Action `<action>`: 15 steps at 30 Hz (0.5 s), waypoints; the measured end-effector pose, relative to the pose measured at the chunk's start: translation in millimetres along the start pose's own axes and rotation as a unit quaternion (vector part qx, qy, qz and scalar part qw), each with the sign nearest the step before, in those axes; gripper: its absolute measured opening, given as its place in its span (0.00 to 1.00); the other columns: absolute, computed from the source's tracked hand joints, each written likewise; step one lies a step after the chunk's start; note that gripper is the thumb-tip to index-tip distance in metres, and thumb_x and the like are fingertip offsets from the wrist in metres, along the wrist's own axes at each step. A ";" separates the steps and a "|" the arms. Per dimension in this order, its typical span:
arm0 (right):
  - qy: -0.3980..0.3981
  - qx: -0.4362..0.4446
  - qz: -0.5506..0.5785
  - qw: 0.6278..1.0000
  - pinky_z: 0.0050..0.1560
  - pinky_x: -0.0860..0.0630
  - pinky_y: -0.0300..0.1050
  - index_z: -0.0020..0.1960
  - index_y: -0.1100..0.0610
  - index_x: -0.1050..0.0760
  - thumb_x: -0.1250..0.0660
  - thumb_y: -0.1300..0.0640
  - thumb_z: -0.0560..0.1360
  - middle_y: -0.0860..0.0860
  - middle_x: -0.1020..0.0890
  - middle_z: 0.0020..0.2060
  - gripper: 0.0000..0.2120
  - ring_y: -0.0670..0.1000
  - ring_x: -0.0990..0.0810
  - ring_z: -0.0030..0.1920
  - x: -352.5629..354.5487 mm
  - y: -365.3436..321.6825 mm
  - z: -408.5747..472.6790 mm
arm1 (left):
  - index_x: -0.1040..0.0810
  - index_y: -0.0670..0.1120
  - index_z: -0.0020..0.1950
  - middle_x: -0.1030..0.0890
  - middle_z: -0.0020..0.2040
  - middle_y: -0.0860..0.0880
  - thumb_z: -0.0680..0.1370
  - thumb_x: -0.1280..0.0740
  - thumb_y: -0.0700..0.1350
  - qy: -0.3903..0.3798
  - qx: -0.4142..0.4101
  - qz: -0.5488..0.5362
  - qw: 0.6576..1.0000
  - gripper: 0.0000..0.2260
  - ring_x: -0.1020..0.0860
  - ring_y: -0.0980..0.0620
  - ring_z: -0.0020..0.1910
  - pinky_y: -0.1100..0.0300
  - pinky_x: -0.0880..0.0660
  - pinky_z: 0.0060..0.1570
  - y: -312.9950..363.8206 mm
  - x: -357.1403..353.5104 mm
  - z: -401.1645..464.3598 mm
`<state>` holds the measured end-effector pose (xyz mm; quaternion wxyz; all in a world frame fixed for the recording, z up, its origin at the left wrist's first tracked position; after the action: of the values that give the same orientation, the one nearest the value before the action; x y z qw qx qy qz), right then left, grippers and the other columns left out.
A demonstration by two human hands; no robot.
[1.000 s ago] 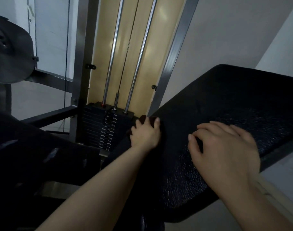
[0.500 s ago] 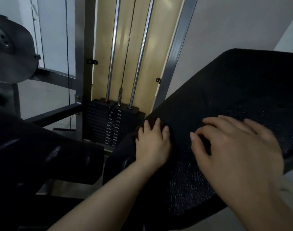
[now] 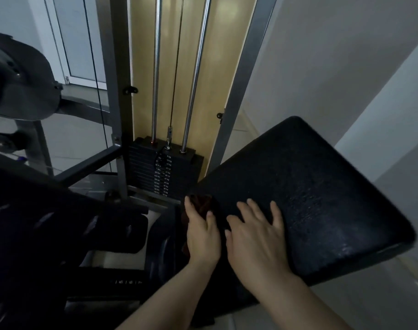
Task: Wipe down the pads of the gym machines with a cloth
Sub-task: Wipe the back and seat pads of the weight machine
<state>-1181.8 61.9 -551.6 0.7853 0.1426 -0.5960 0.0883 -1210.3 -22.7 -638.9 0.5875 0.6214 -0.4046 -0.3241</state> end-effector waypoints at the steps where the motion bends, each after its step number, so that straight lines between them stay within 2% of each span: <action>1: -0.019 0.003 -0.002 1.000 0.65 0.43 0.60 0.44 0.55 0.16 0.21 0.52 0.62 0.58 0.18 0.56 0.14 0.57 0.22 0.62 10.4 4.2 4.7 | 0.53 0.52 0.78 0.29 0.70 0.45 0.82 0.44 0.45 0.000 0.000 0.003 1.000 0.27 0.28 0.48 0.65 0.51 0.31 0.65 3.9 -1.6 -6.7; 2: -0.047 0.018 -0.008 0.999 0.69 0.48 0.59 0.52 0.55 0.18 0.24 0.51 0.67 0.58 0.23 0.64 0.15 0.56 0.28 0.68 22.2 7.2 8.1 | 0.50 0.52 0.78 0.33 0.73 0.46 0.82 0.44 0.45 -0.001 -0.003 0.012 1.000 0.26 0.32 0.50 0.69 0.52 0.35 0.69 6.7 -3.5 -14.5; 4: -0.100 0.049 -0.013 0.994 0.74 0.61 0.56 0.70 0.54 0.31 0.39 0.50 0.79 0.56 0.42 0.76 0.20 0.54 0.48 0.77 34.6 18.6 11.5 | 0.45 0.52 0.77 0.44 0.78 0.49 0.82 0.44 0.48 -0.001 -0.005 0.058 0.998 0.23 0.44 0.53 0.75 0.55 0.44 0.74 11.9 -8.4 -30.2; 5: -0.127 0.066 -0.027 0.989 0.74 0.64 0.57 0.73 0.54 0.37 0.44 0.50 0.81 0.55 0.48 0.77 0.21 0.54 0.54 0.77 40.7 21.8 10.4 | 0.43 0.52 0.77 0.47 0.78 0.49 0.82 0.44 0.50 0.006 0.012 0.092 0.996 0.23 0.47 0.52 0.76 0.54 0.45 0.74 13.7 -10.7 -36.7; 7: -0.147 0.096 -0.058 0.983 0.73 0.66 0.59 0.76 0.54 0.42 0.48 0.50 0.82 0.56 0.53 0.78 0.23 0.55 0.59 0.77 49.1 21.2 9.2 | 0.42 0.56 0.76 0.49 0.78 0.47 0.81 0.44 0.55 0.023 0.064 0.167 0.984 0.23 0.50 0.48 0.77 0.47 0.47 0.74 18.0 -13.0 -42.1; 9: -0.170 0.109 -0.071 0.977 0.72 0.67 0.61 0.76 0.54 0.44 0.49 0.51 0.82 0.57 0.55 0.78 0.24 0.57 0.61 0.77 50.3 19.3 7.6 | 0.42 0.57 0.76 0.46 0.77 0.46 0.81 0.45 0.56 0.024 0.092 0.202 0.975 0.23 0.49 0.48 0.76 0.44 0.48 0.74 20.4 -13.5 -37.3; 12: -0.185 0.107 -0.081 0.974 0.72 0.68 0.62 0.76 0.55 0.43 0.46 0.51 0.81 0.57 0.55 0.77 0.24 0.58 0.60 0.77 45.9 18.7 9.2 | 0.41 0.53 0.76 0.42 0.77 0.47 0.82 0.47 0.53 0.016 0.086 0.206 0.975 0.22 0.47 0.49 0.76 0.47 0.45 0.73 14.6 -15.9 -21.9; 13: -0.174 0.104 -0.075 0.976 0.72 0.65 0.62 0.74 0.55 0.38 0.41 0.51 0.79 0.58 0.50 0.77 0.25 0.58 0.56 0.77 41.8 18.4 9.9 | 0.41 0.51 0.76 0.42 0.77 0.48 0.82 0.47 0.52 0.017 0.083 0.209 0.974 0.22 0.46 0.50 0.76 0.47 0.44 0.73 11.0 -15.5 -15.9; 14: -0.160 0.095 -0.061 0.981 0.72 0.58 0.63 0.70 0.56 0.29 0.32 0.51 0.74 0.59 0.41 0.75 0.25 0.59 0.47 0.76 39.0 17.7 10.7 | 0.40 0.51 0.76 0.42 0.77 0.48 0.82 0.47 0.51 0.017 0.078 0.208 0.975 0.22 0.46 0.50 0.76 0.48 0.44 0.73 7.6 -15.1 -8.9; 15: -0.162 0.066 -0.036 0.984 0.70 0.50 0.62 0.61 0.57 0.21 0.23 0.52 0.66 0.60 0.31 0.70 0.25 0.60 0.37 0.73 36.2 18.3 10.5 | 0.39 0.50 0.76 0.41 0.77 0.48 0.82 0.48 0.51 0.016 0.073 0.206 0.976 0.21 0.45 0.50 0.76 0.48 0.44 0.73 4.3 -14.4 -0.9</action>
<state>-1187.1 74.5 -512.0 0.6698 0.2283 -0.7027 0.0748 -1216.7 -9.4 -635.5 0.6016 0.5708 -0.5368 -0.1552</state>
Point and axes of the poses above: each hand's wrist, its own z-axis towards the middle knuckle, its own x-axis out of the back of the hand, y = z × x, the point moved 1 cm from there along z, towards the middle knuckle
